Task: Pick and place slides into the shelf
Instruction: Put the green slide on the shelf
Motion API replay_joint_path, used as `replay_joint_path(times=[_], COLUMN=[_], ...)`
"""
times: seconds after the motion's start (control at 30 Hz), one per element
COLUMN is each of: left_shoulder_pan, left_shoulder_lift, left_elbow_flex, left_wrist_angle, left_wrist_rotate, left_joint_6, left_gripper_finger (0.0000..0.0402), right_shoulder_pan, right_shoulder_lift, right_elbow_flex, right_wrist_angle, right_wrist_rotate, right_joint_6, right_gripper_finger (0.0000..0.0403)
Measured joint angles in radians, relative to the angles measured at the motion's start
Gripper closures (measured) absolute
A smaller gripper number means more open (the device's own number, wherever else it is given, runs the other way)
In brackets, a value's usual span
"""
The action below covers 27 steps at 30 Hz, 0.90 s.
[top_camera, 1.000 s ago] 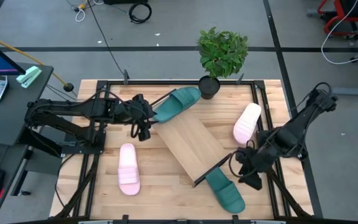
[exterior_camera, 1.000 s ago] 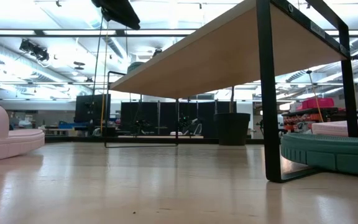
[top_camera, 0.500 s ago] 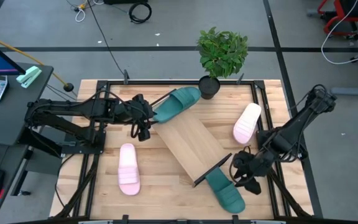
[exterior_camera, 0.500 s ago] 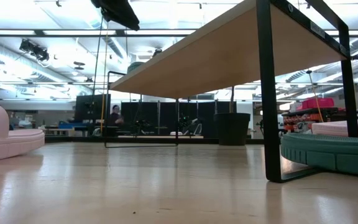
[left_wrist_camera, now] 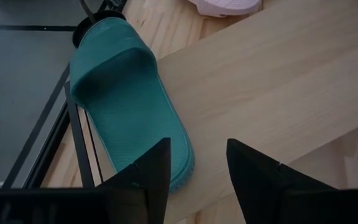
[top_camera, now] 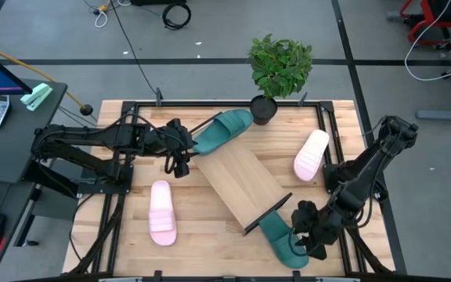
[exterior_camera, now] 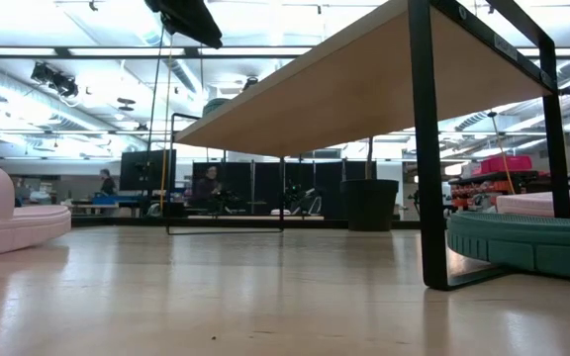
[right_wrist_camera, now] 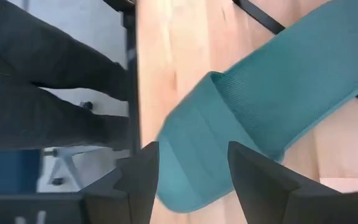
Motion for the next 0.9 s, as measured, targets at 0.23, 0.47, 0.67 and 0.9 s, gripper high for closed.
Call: replay_joint_path(times=[0.23,0.47,0.67,0.9], left_shoulder_pan=[0.000,0.000,0.000,0.000], left_shoulder_lift=[0.000,0.000,0.000,0.000], left_elbow_flex=[0.000,0.000,0.000,0.000], left_wrist_angle=[0.000,0.000,0.001,0.001], left_wrist_rotate=[0.000,0.000,0.000,0.000], left_joint_6=[-0.001,0.000,0.001,0.001], left_gripper_finger=[0.0239,0.0239,0.0239,0.0239], right_shoulder_pan=[0.022,0.021,0.014,-0.015], right_shoulder_lift=[0.094,0.140,0.143,0.143], right_elbow_flex=[0.000,0.000,0.000,0.000], right_wrist_angle=[-0.016,-0.019,-0.023,-0.044], right_wrist_rotate=[0.035,0.061,0.070,0.069], right_joint_6=[-0.060,-0.108,-0.163,-0.215], right_gripper_finger=[0.0205,0.0205,0.0205,0.0205])
